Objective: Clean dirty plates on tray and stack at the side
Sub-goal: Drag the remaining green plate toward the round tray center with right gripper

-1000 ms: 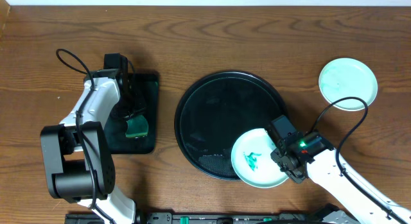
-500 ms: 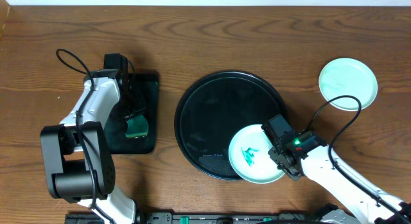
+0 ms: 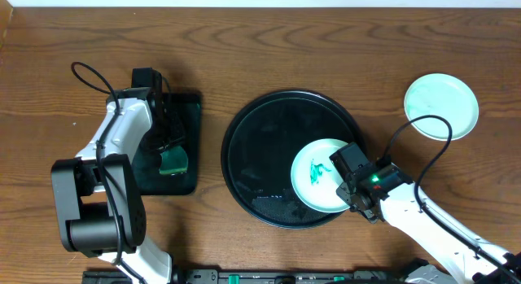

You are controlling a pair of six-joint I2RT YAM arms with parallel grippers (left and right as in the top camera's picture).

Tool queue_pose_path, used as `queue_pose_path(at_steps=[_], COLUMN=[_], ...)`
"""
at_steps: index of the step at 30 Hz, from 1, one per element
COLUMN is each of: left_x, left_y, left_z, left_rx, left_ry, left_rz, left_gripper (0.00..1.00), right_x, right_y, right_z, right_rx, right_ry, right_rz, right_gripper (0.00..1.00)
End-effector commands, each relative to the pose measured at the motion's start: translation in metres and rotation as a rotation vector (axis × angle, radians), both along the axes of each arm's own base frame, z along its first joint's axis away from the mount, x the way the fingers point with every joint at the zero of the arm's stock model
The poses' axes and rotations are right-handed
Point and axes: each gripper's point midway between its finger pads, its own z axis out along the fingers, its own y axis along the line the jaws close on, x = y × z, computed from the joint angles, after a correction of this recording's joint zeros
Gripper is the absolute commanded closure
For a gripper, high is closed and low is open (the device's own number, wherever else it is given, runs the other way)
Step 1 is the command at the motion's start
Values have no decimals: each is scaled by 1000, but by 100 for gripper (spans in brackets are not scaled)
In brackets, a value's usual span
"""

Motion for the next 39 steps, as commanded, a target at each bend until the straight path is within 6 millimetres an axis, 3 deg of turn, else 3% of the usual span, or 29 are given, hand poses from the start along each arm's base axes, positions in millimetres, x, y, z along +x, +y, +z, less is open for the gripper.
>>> queue_pose_path(at_steps=[1, 6, 9, 11, 12, 13, 22, 26, 27, 28, 30, 39], left_x=[6, 6, 6, 6, 6, 6, 6, 8, 7, 5, 3, 1], left_y=[1, 1, 1, 1, 1, 1, 0, 1, 2, 2, 2, 2], left_z=[7, 7, 7, 7, 7, 7, 9, 20, 21, 21, 19, 5], left_rx=[4, 4, 4, 4, 4, 4, 4, 8, 15, 19, 17, 14], left_ry=[-21, -21, -21, -22, -22, -21, -27, -58, -56, -51, -39, -2], left_rz=[-10, -10, -10, -10, -11, -10, -11, -11, -10, -10, -10, -10], left_gripper=[62, 62, 70, 81, 90, 93, 94, 91, 83, 66, 55, 60], right_x=[7, 35, 58, 74, 77, 80, 86, 88, 88, 88, 89, 87], right_y=[2, 18, 32, 39, 40, 42, 46, 48, 48, 49, 50, 52], right_z=[3, 24, 35, 40, 39, 38, 9, 4, 4, 4, 4, 4], right_rx=[-23, -36, -46, -43, -33, -17, 17, 20, 19, 20, 24, 37], right_ry=[2, -70, -161, -224, -234, -238, -177, -172, -173, -175, -179, -175], right_rz=[126, 368, 531, 566, 562, 559, 549, 565, 565, 566, 570, 578], right_gripper=[99, 99, 99, 99, 99, 99, 99, 99, 99, 99, 99, 99])
